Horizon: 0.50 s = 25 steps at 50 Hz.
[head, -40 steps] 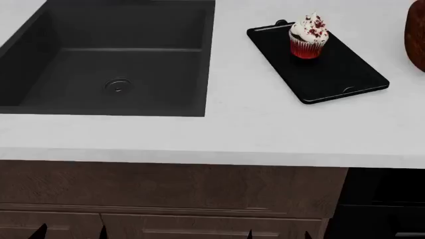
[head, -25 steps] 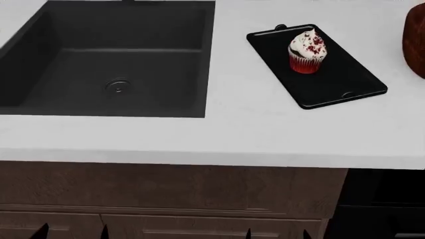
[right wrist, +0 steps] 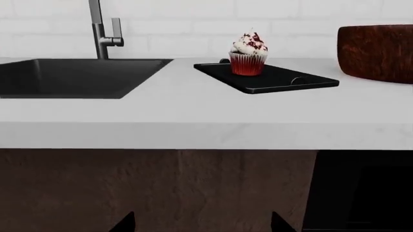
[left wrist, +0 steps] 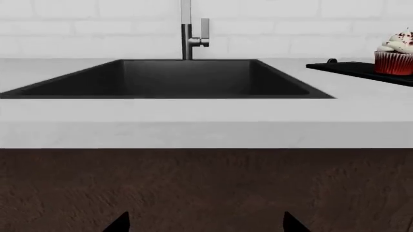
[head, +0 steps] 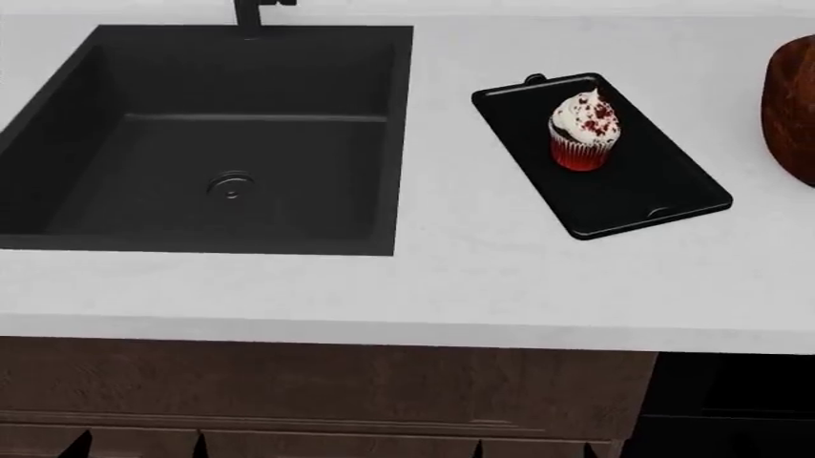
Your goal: Move the fresh-baked cupcake off the tray onto the counter, and place the bowl used for mixing into the sink.
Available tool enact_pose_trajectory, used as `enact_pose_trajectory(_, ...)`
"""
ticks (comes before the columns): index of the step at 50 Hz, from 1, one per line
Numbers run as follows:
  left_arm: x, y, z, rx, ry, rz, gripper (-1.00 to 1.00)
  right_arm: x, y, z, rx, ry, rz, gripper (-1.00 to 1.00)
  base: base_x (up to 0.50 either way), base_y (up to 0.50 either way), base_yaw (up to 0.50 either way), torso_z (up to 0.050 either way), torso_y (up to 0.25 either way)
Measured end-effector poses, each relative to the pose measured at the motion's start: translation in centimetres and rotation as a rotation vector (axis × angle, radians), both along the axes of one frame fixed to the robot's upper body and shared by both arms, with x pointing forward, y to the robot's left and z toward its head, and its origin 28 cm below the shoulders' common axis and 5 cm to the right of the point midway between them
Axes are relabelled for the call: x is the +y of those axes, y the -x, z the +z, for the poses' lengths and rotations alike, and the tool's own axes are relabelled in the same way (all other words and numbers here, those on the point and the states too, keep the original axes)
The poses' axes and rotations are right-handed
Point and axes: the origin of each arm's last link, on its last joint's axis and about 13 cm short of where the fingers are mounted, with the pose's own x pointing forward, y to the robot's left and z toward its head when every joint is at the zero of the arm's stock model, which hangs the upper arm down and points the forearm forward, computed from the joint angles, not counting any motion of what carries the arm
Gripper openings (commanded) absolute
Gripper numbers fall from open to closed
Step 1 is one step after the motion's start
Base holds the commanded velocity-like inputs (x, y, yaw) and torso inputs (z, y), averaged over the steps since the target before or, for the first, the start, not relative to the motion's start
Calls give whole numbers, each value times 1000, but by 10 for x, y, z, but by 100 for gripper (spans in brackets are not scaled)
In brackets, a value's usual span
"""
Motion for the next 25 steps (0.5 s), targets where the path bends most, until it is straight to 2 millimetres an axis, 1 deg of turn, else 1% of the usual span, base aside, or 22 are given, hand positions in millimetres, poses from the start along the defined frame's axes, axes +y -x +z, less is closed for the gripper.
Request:
enact_pose_trajectory(12,-1,-1,-1,4,-5,-2,100,1,-1,-1,5,7,-3,100,0,0,0,50,0)
enact_pose_trajectory(25,-2,-2,-4,19,-7,-4,100,2,-6,-4,17,23,-46,100,0,0,0,49,0)
